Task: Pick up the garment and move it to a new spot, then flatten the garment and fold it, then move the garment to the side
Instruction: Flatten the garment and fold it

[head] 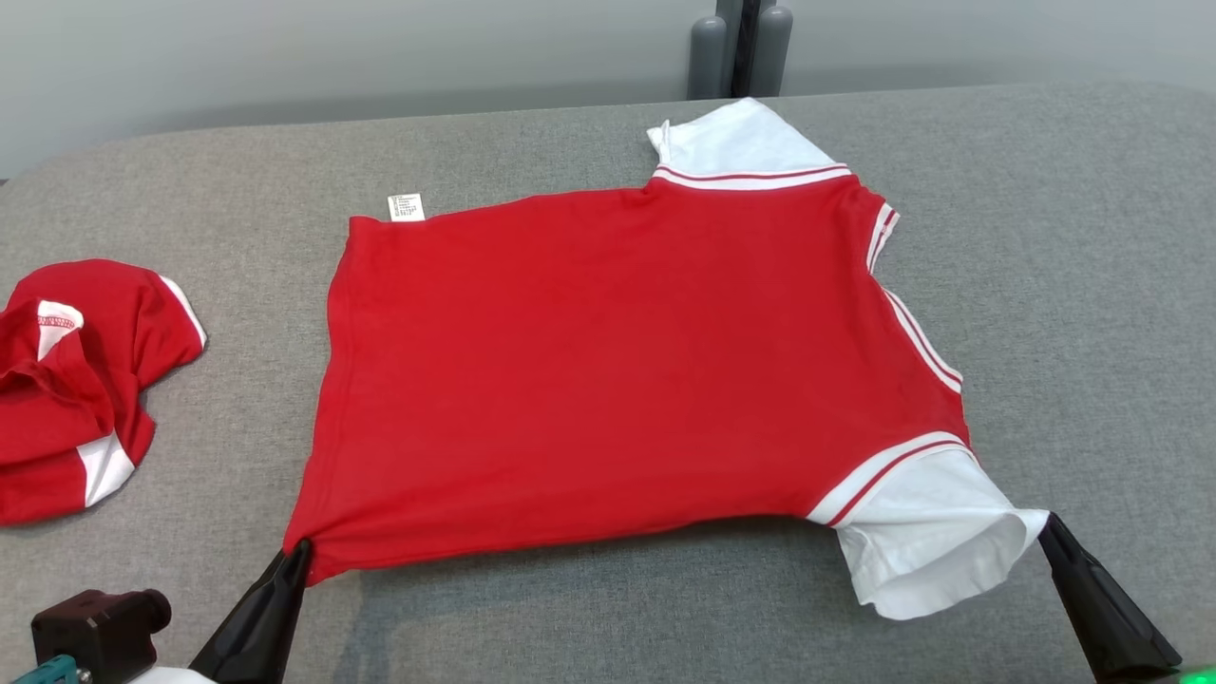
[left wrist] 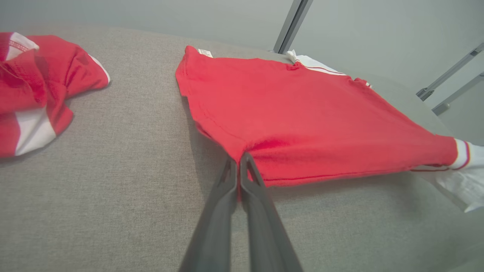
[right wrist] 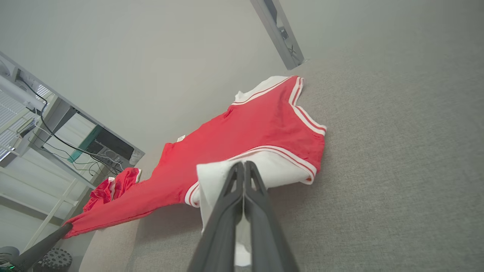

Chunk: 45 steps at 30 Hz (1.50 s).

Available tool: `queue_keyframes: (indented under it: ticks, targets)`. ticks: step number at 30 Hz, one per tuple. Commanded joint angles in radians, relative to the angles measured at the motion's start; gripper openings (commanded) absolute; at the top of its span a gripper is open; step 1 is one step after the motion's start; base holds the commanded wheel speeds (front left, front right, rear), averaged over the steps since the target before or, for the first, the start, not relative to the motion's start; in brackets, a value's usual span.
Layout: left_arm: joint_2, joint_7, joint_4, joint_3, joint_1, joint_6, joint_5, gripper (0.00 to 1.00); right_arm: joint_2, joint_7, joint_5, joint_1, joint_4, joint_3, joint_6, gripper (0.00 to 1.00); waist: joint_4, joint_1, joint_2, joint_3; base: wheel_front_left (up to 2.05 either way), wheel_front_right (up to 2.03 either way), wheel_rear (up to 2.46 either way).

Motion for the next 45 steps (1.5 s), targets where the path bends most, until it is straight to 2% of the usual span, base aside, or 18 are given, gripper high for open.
queue_keyframes:
  ticks: [1, 7, 12, 20, 23, 24, 32, 33, 34, 35, 36, 37, 38, 41, 45]
  targets:
    - [0.008, 0.001, -0.003, 0.008, 0.004, 0.004, -0.003, 0.00, 0.007, 0.016, -0.012, 0.005, -0.011, -0.010, 0.000, 0.00, 0.000, 0.0000, -0.0001, 0.000, 0.00, 0.00, 0.00]
    - [0.022, 0.021, 0.017, 0.005, -0.063, -0.022, 0.019, 0.00, 0.056, 0.077, -0.033, -0.072, -0.001, -0.039, 0.000, 0.00, -0.002, 0.0000, -0.0001, 0.020, 0.00, 0.00, 0.00]
    - [0.022, 0.044, 0.056, 0.002, -0.145, -0.057, 0.026, 0.00, 0.049, 0.115, -0.037, -0.203, 0.069, -0.032, 0.000, 0.00, -0.009, 0.0000, -0.0001, 0.053, 0.00, 0.00, 0.00]
    - [-0.020, 0.110, 0.203, -0.018, -0.310, -0.144, -0.003, 0.00, -0.011, 0.156, -0.026, -0.545, 0.330, 0.050, 0.000, 0.00, -0.005, 0.0000, -0.0001, 0.141, 0.00, 0.00, 0.00]
    - [-0.047, 0.117, 0.269, -0.026, -0.364, -0.182, -0.014, 0.00, -0.032, 0.148, -0.035, -0.658, 0.433, 0.087, 0.000, 0.00, 0.009, 0.0000, -0.0001, 0.179, 0.00, 0.00, 0.00]
    - [-0.068, 0.122, 0.319, -0.036, -0.391, -0.208, -0.021, 0.00, -0.042, 0.149, -0.035, -0.717, 0.504, 0.114, 0.000, 0.00, 0.016, 0.0000, -0.0001, 0.200, 0.00, 0.00, 0.00]
    - [-0.153, 0.109, 0.529, -0.076, -0.493, -0.314, -0.025, 0.00, -0.070, 0.091, -0.026, -0.860, 0.720, 0.214, 0.000, 0.00, 0.036, 0.0000, -0.0001, 0.258, 0.00, 0.00, 0.00]
    - [-0.163, 0.103, 0.553, -0.079, -0.501, -0.325, -0.024, 0.03, -0.071, 0.081, -0.022, -0.866, 0.738, 0.227, 0.000, 0.00, 0.037, 0.0000, -0.0001, 0.258, 0.00, 0.00, 0.00]
    - [-0.169, 0.093, 0.571, -0.081, -0.509, -0.334, -0.019, 0.29, -0.072, 0.068, -0.017, -0.872, 0.752, 0.239, 0.000, 0.00, 0.038, 0.0000, -0.0001, 0.258, 0.00, 0.00, 0.00]
    - [-0.179, 0.076, 0.589, -0.076, -0.518, -0.338, -0.016, 0.64, -0.073, 0.054, -0.010, -0.872, 0.764, 0.249, 0.000, 0.02, 0.039, 0.0000, -0.0001, 0.257, 0.00, 0.00, 0.00]
    - [-0.191, 0.056, 0.603, -0.070, -0.526, -0.342, -0.016, 1.00, -0.075, 0.037, -0.005, -0.869, 0.775, 0.257, 0.000, 0.29, 0.040, 0.0000, -0.0001, 0.253, 0.00, 0.00, 0.00]
    - [-0.198, 0.042, 0.617, -0.068, -0.530, -0.348, -0.015, 1.00, -0.078, 0.018, 0.001, -0.861, 0.780, 0.264, 0.000, 0.38, 0.042, 0.0000, -0.0001, 0.249, 0.00, 0.00, 0.00]
    - [-0.205, 0.024, 0.632, -0.063, -0.533, -0.348, -0.012, 1.00, -0.082, -0.004, 0.007, -0.851, 0.780, 0.271, 0.000, 1.00, 0.042, 0.0000, -0.0001, 0.244, 0.00, 0.00, 0.00]
    - [-0.232, -0.035, 0.663, -0.044, -0.532, -0.353, -0.016, 1.00, -0.095, -0.076, 0.025, -0.819, 0.767, 0.282, 0.000, 1.00, 0.041, 0.0000, -0.0001, 0.222, 0.00, 0.00, 0.00]
    - [-0.256, -0.136, 0.686, -0.004, -0.494, -0.325, -0.004, 1.00, -0.111, -0.201, 0.012, -0.759, 0.725, 0.287, 0.000, 1.00, 0.032, 0.0000, -0.0001, 0.186, 0.00, 0.00, 0.00]
